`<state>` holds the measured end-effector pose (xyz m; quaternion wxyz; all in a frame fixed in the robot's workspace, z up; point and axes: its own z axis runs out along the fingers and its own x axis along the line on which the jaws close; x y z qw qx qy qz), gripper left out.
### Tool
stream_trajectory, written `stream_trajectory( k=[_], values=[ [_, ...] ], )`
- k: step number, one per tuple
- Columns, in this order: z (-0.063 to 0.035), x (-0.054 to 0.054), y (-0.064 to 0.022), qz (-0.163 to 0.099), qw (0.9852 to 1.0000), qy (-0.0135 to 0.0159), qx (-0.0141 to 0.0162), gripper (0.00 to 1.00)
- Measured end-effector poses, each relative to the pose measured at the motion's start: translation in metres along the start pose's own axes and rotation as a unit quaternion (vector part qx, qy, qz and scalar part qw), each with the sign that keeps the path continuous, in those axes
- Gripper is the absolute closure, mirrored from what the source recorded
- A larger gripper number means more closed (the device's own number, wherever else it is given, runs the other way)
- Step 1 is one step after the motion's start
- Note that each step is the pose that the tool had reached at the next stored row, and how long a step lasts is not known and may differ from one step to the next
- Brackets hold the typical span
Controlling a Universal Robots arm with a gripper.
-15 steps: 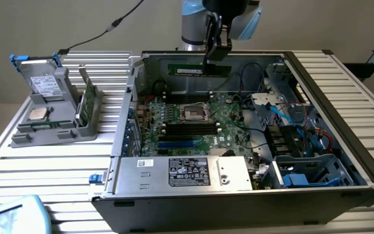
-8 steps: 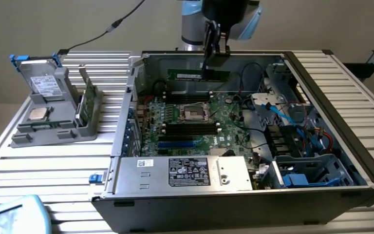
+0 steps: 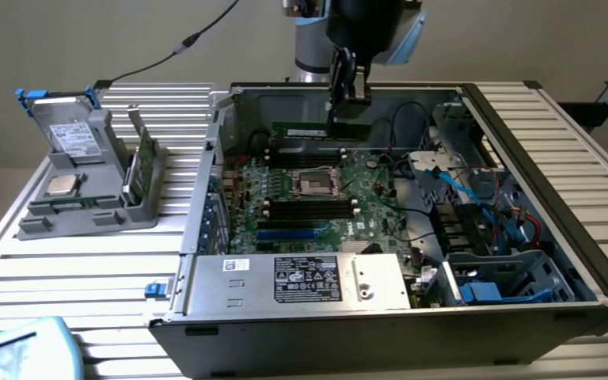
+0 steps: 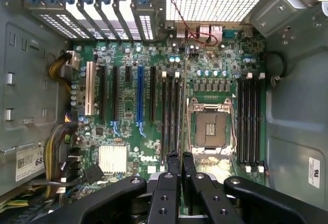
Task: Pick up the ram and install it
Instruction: 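Insert the ram into the slot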
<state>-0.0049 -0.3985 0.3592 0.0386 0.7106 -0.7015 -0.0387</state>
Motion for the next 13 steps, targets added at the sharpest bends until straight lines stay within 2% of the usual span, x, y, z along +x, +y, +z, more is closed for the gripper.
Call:
stream_trajectory(
  k=[7,10,13],
  values=[
    [0.0130,0.000,0.0026,-0.006,1.0000,0.0005,0.0000,0.86],
    [0.0187,0.000,0.0044,-0.020,0.9998,0.0014,0.0000,0.86],
    [0.0241,0.000,0.0041,-0.044,0.9990,0.0039,-0.0001,0.86]
  ],
)
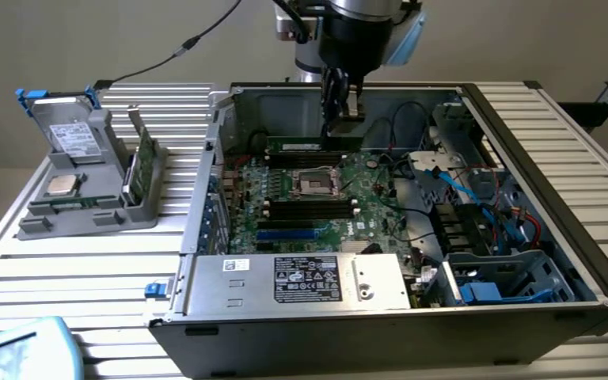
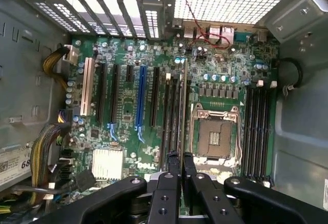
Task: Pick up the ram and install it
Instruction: 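Insert the ram into the slot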
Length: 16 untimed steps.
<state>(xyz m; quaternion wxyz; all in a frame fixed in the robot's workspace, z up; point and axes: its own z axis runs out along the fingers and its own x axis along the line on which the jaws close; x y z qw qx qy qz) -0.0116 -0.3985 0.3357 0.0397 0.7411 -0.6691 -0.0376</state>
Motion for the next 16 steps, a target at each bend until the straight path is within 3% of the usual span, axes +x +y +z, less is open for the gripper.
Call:
stream_trajectory(
  k=[3,16],
  values=[
    [0.0054,0.000,-0.0004,-0.017,0.9998,0.0019,-0.0002,0.86],
    [0.0290,0.000,-0.0027,-0.007,1.0000,0.0008,-0.0001,0.86]
  ],
)
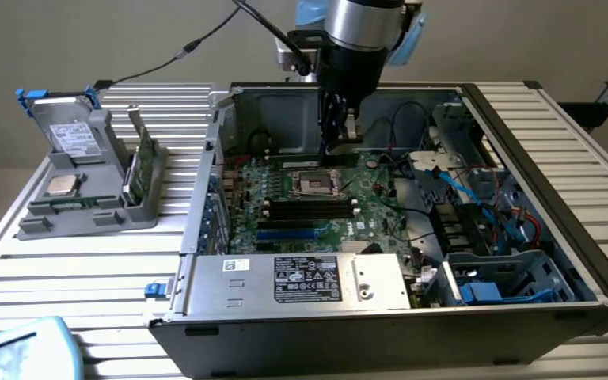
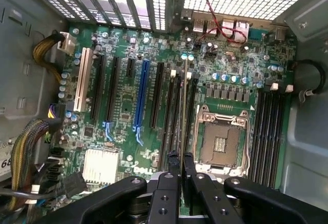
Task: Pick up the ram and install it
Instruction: 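Insert the ram into the slot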
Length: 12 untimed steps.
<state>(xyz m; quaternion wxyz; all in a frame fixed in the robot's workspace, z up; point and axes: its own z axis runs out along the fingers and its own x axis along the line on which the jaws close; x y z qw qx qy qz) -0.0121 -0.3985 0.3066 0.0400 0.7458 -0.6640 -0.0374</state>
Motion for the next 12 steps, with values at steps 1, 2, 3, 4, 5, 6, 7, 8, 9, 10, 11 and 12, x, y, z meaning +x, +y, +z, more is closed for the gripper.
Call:
stream_trajectory(
  k=[1,2,3,4,5,6,7,8,9,10,11,12],
  values=[
    [0.0019,0.000,-0.0002,0.003,1.0000,-0.0004,0.0000,0.86],
    [0.0036,0.000,-0.0004,0.007,1.0000,-0.0008,0.0000,0.86],
    [0.0054,0.000,-0.0006,0.011,0.9999,-0.0011,0.0000,0.86],
    [0.0072,0.000,-0.0008,0.014,0.9999,-0.0015,0.0000,0.86],
    [0.0090,0.000,-0.0010,0.016,0.9999,-0.0017,0.0000,0.86],
    [0.0108,0.000,-0.0012,0.016,0.9999,-0.0018,0.0000,0.86],
    [0.0126,0.000,-0.0014,0.017,0.9999,-0.0018,0.0000,0.86],
    [0.0144,0.000,-0.0016,0.017,0.9999,-0.0018,0.0000,0.86],
    [0.0162,0.000,-0.0018,0.017,0.9999,-0.0018,0.0000,0.86],
    [0.0180,0.000,-0.0020,0.017,0.9998,-0.0019,0.0000,0.86],
    [0.0200,0.000,-0.0021,0.018,0.9998,-0.0020,0.0000,0.86],
    [0.0216,0.000,-0.0022,0.018,0.9998,-0.0020,0.0000,0.86]
  ],
)
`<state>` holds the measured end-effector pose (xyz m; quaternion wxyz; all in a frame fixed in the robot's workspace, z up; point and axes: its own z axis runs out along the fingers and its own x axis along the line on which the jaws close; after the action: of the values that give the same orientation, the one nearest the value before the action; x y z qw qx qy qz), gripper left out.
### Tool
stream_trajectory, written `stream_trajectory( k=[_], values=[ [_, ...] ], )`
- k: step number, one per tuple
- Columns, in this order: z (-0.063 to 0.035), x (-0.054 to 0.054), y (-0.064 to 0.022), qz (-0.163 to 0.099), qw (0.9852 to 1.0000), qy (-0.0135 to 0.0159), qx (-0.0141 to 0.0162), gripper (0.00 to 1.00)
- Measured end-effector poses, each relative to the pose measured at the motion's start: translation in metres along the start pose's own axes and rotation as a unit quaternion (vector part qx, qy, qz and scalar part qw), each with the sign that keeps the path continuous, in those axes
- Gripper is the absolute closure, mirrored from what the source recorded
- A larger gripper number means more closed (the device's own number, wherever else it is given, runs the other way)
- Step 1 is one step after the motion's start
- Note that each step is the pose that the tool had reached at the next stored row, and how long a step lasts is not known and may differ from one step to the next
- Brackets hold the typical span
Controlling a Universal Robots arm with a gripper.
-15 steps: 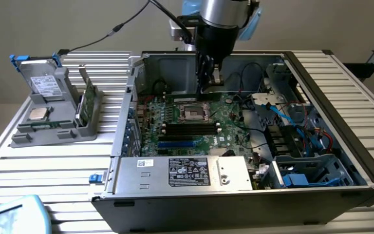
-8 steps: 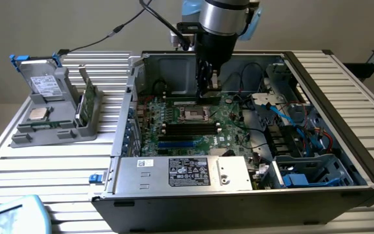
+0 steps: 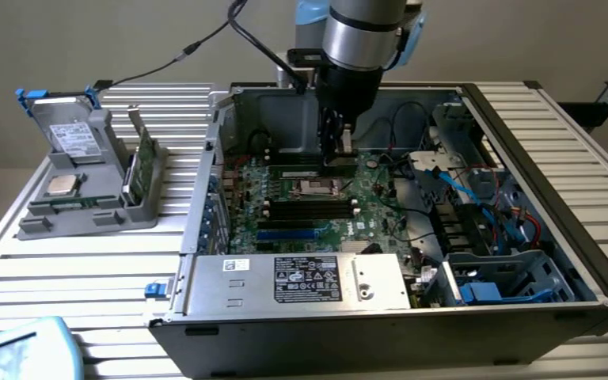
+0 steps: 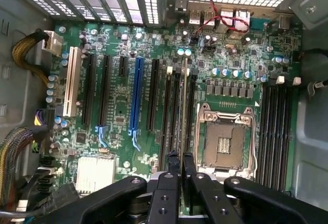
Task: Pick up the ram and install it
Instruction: 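Insert the ram into the slot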
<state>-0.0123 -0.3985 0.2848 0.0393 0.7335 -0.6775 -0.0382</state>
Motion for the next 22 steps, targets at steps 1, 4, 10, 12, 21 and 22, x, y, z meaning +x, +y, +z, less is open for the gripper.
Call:
stream_trajectory(
  k=[1,4,10,12,21,22],
  values=[
    [0.0018,0.000,0.0000,0.000,1.0000,0.0000,0.0000,0.86],
    [0.0074,0.000,0.0002,0.002,1.0000,-0.0001,0.0000,0.86],
    [0.0184,0.000,0.0000,0.003,1.0000,-0.0004,0.0000,0.86],
    [0.0220,0.000,-0.0003,0.004,1.0000,-0.0004,0.0000,0.86],
    [0.0369,0.000,-0.0019,0.006,1.0000,-0.0006,0.0000,0.86],
    [0.0370,0.000,-0.0019,0.006,1.0000,-0.0004,-0.0001,0.86]
  ],
)
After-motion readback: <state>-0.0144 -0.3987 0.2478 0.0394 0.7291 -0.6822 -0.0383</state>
